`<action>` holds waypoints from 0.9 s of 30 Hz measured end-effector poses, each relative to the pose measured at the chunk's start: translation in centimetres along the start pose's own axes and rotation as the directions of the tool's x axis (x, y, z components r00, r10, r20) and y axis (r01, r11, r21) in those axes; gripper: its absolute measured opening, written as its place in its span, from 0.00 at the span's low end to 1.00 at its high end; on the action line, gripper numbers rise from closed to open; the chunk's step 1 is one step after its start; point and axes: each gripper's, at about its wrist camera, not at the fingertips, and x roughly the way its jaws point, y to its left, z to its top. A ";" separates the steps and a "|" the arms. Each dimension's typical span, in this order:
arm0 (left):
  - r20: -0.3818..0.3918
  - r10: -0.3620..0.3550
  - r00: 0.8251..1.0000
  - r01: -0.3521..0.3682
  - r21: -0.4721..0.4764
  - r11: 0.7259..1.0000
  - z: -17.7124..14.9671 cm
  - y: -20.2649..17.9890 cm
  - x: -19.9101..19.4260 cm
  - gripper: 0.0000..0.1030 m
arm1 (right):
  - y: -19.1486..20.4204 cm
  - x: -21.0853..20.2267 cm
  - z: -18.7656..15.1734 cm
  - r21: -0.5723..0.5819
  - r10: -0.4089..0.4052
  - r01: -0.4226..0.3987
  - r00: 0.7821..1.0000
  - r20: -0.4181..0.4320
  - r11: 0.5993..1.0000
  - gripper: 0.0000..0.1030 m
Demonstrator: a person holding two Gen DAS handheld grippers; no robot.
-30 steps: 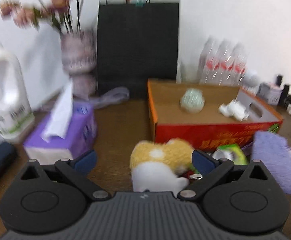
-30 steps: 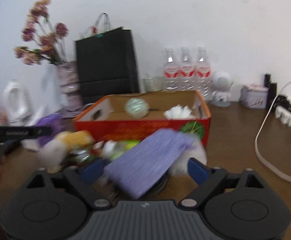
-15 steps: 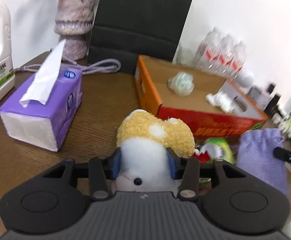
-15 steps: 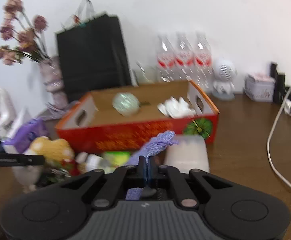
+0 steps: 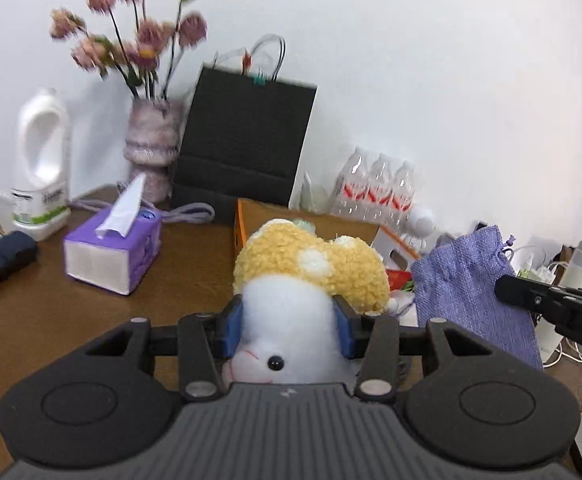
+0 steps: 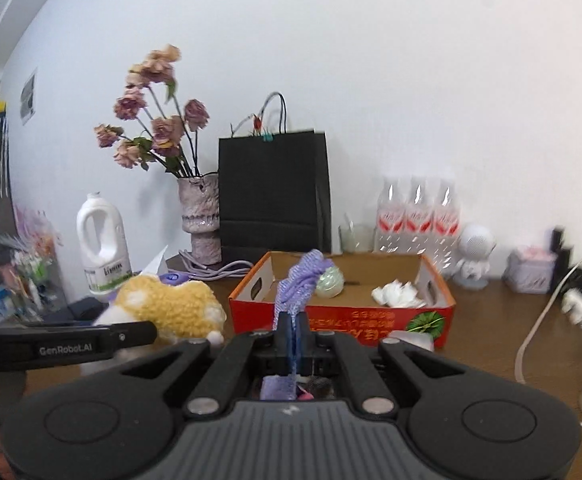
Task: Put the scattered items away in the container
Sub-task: 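Place the plush toy in the box with left tool while right tool places pouch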
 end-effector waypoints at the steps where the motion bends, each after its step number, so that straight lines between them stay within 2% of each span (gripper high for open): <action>1: 0.027 0.004 1.000 -0.004 0.017 1.000 -0.3 -0.5 -1.2 0.45 | 0.3 -1.1 -0.4 -0.004 -0.007 0.007 1.000 0.013 1.000 0.01; 4: 0.080 -0.013 0.997 0.009 0.051 0.999 -0.7 -1.7 -3.6 0.45 | 0.8 -4.5 -1.4 -0.010 0.017 -0.016 0.998 0.060 1.000 0.01; 7: 0.093 -0.034 0.995 0.028 0.058 0.998 -0.6 -2.3 -4.3 0.45 | 0.8 -6.4 -1.6 -0.007 0.016 -0.015 0.997 0.073 1.000 0.01; 12: 0.099 -0.034 0.995 0.032 0.027 0.999 0.5 -1.9 -1.9 0.45 | 0.0 -6.7 -0.9 0.012 0.014 -0.015 0.995 0.102 1.000 0.01; 15: 0.121 -0.033 0.992 0.033 0.005 0.999 4.0 -1.6 2.8 0.46 | -1.0 -3.7 1.1 -0.010 0.014 -0.013 0.994 0.112 1.000 0.01; 18: 0.099 -0.032 0.995 0.034 -0.017 0.999 8.2 -1.1 8.8 0.45 | -3.0 1.1 5.3 -0.005 0.044 -0.043 0.990 0.132 0.999 0.01; 23: -0.027 0.032 0.999 -0.033 -0.059 0.998 12.3 -0.3 18.9 0.45 | -6.4 10.7 11.6 0.022 0.068 -0.070 0.994 0.087 0.997 0.01; 25: -0.049 0.048 0.998 -0.050 -0.056 0.997 13.1 -0.1 22.0 0.45 | -8.1 14.3 13.0 0.075 0.085 -0.090 0.994 0.069 0.993 0.01; 27: -0.072 0.057 0.996 -0.061 -0.051 0.997 13.6 0.0 24.3 0.45 | -9.3 17.3 13.5 0.092 0.065 -0.069 0.997 0.050 0.993 0.01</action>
